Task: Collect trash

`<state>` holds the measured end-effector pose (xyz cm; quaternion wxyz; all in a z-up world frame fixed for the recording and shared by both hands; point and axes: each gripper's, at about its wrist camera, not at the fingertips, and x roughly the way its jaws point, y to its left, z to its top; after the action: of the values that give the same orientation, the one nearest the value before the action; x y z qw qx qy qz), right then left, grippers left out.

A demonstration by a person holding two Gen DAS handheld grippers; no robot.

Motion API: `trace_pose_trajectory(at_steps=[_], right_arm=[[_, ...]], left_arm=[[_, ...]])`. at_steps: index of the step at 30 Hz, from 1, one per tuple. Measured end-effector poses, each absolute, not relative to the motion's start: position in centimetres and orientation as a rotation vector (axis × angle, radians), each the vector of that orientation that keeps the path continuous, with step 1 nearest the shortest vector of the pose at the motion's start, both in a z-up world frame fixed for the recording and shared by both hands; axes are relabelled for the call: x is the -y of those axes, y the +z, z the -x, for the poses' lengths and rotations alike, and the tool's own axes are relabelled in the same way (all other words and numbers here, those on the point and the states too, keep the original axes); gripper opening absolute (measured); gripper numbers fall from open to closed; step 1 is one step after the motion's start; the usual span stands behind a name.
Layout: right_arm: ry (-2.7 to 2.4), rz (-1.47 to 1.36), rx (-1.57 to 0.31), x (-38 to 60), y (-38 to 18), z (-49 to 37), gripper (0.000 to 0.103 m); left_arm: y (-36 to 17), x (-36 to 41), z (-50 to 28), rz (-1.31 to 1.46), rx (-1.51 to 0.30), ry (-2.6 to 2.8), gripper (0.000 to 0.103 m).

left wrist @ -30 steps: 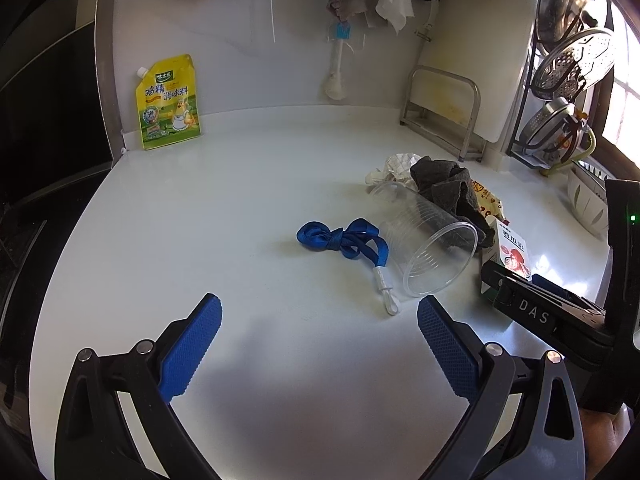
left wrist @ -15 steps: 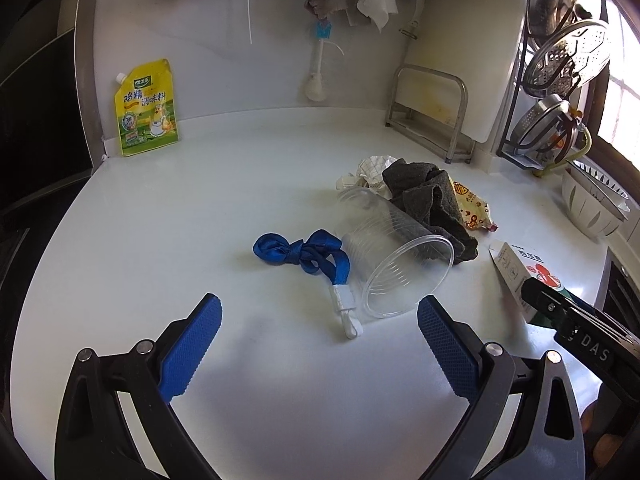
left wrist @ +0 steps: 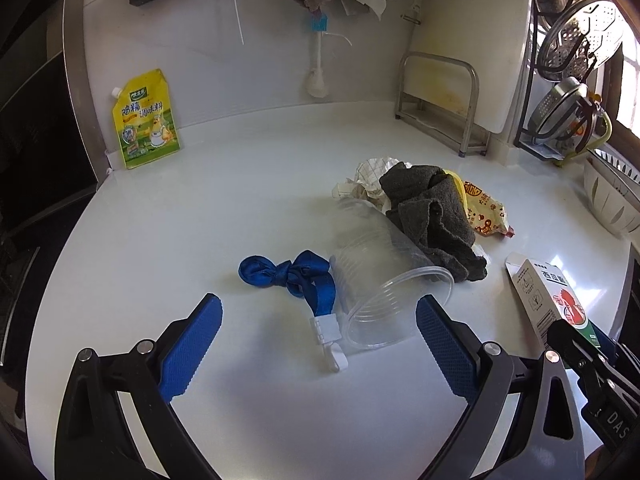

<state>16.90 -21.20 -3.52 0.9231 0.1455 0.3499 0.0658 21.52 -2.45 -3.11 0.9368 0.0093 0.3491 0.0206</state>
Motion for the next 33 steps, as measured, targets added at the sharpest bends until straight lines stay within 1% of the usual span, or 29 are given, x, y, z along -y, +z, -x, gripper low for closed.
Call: trace_pose_trajectory(at_steps=[4,5,6,7,10,12,13,15,18,20,23,33], right_arm=[[0.151,-0.324,-0.716,21.6,-3.5,-16.8,0.059],[0.153,-0.326,-0.714,21.6,-3.5,-16.8,0.059],[0.154,-0.327,-0.713,21.6,-3.5,-16.7,0.059],[0.156,-0.327,-0.712,21.7,-3.4,-16.7,0.059],[0.160,-0.328,-0.714,21.6,-3.5,-16.7,0.059],[0.164,-0.328,-0.716,21.6,-3.5,-16.7,0.059],[0.164,-0.328,-0.716,21.6,-3.5,-16.7,0.059],[0.165,-0.331,-0.711,21.6,-3.5,-16.7,0.059],[0.165,-0.328,-0.701,21.6,-3.4,-16.6,0.059],[0.166,-0.327,-0.697,21.6,-3.3,-16.5,0.059],[0.165,-0.326,-0.688,21.5,-3.2,-16.1,0.059],[0.124,-0.308,-0.674,21.5,-2.1,-13.4,0.058]], left_arm=[[-3.0,3.2,-22.5,-0.072,-0.692,0.066,0.094],[-3.0,3.3,-22.7,-0.077,-0.694,0.068,0.090],[-3.1,3.5,-23.0,-0.083,-0.698,0.067,0.084],[-3.2,3.7,-23.3,-0.093,-0.701,0.069,0.082],[-3.5,4.4,-23.7,-0.118,-0.690,0.075,0.070],[-3.5,4.7,-24.0,-0.126,-0.684,0.072,0.050],[-3.4,4.7,-24.1,-0.122,-0.679,0.064,0.044],[-3.2,4.7,-24.3,-0.104,-0.677,0.038,0.021],[-3.0,4.2,-24.1,-0.079,-0.676,0.023,0.009],[-2.8,3.6,-23.8,-0.055,-0.673,0.014,0.006],[-2.1,3.0,-23.1,-0.035,-0.657,-0.001,0.004],[-0.2,2.4,-19.4,-0.023,-0.642,-0.058,0.004]])
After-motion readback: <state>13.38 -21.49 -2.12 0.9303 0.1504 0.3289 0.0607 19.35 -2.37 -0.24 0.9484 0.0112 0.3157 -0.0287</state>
